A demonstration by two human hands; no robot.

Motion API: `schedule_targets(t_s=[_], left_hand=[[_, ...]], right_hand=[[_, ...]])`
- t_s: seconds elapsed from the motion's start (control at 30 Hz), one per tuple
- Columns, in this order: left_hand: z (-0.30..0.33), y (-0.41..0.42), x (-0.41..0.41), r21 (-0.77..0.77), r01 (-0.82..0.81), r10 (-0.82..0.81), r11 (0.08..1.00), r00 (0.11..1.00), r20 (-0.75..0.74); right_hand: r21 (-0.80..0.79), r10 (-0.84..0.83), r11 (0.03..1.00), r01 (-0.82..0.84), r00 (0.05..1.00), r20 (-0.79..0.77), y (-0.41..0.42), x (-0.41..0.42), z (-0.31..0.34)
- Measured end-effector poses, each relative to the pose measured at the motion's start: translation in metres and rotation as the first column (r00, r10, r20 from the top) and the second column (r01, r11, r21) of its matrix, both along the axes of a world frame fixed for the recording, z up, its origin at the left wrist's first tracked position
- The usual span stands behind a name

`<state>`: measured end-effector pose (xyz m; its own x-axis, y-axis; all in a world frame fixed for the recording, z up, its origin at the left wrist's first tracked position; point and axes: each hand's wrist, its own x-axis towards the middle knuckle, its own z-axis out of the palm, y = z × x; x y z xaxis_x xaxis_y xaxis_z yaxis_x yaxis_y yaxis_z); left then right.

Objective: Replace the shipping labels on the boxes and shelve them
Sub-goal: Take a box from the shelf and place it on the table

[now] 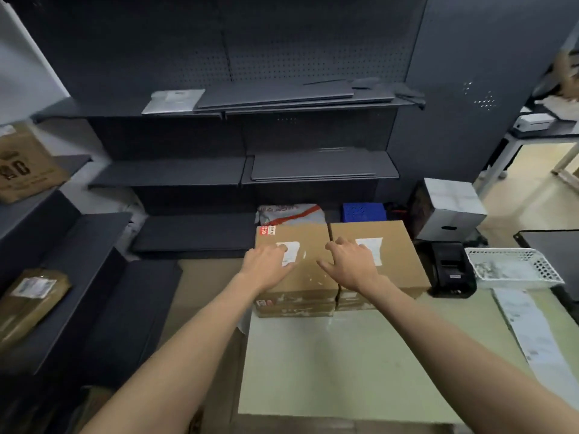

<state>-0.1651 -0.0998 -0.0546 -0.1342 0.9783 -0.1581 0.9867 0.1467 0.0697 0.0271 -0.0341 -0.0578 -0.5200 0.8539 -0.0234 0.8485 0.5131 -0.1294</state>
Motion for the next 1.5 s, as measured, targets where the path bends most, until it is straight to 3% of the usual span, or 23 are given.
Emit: schedule_targets(t_s=[0.17, 0.37, 0.47, 0.63, 0.8, 1.1, 1.3, 1.5], left_hand=[[-0.047, 0.018, -0.014, -0.100, -0.099, 0.109, 0.990, 0.989, 0.099], [-0.097, 0.036, -0.047, -0.191, -0.232, 0.274, 0.954, 0.933, 0.234], [-0.117, 0.043, -0.058, -0.209, -0.343, 0.398, 0.916, 0.837, 0.374], [-0.145, 0.051, -0.065, -0.291, -0.533, 0.594, 0.794, 0.581, 0.557], [-0.149, 0.053, -0.071, -0.329, -0.620, 0.650, 0.713, 0.408, 0.641], [-0.163, -0.015, -0.087, -0.336, -0.634, 0.683, 0.696, 0.440, 0.583], [-0.155, -0.048, -0.075, -0.264, -0.635, 0.628, 0.726, 0.455, 0.632], [-0.143, -0.102, -0.051, -0.207, -0.683, 0.655, 0.700, 0.501, 0.565]], right_hand=[[-0.129, -0.020, 0.991, 0.026, 0.999, 0.042, 0.029, -0.008, -0.048], [-0.283, -0.181, 0.938, 0.198, 0.980, 0.085, 0.056, -0.019, -0.093], [-0.350, -0.278, 0.891, 0.290, 0.957, 0.085, 0.067, -0.027, -0.106], [-0.429, -0.427, 0.809, 0.403, 0.903, 0.042, 0.076, -0.043, -0.117], [-0.477, -0.513, 0.747, 0.463, 0.858, 0.030, 0.073, -0.059, -0.127], [-0.569, -0.566, 0.660, 0.490, 0.823, 0.052, 0.014, -0.050, -0.138], [-0.668, -0.659, 0.602, 0.438, 0.744, -0.107, -0.022, -0.042, -0.135], [-0.655, -0.565, 0.681, 0.327, 0.803, -0.187, -0.055, -0.021, -0.132]])
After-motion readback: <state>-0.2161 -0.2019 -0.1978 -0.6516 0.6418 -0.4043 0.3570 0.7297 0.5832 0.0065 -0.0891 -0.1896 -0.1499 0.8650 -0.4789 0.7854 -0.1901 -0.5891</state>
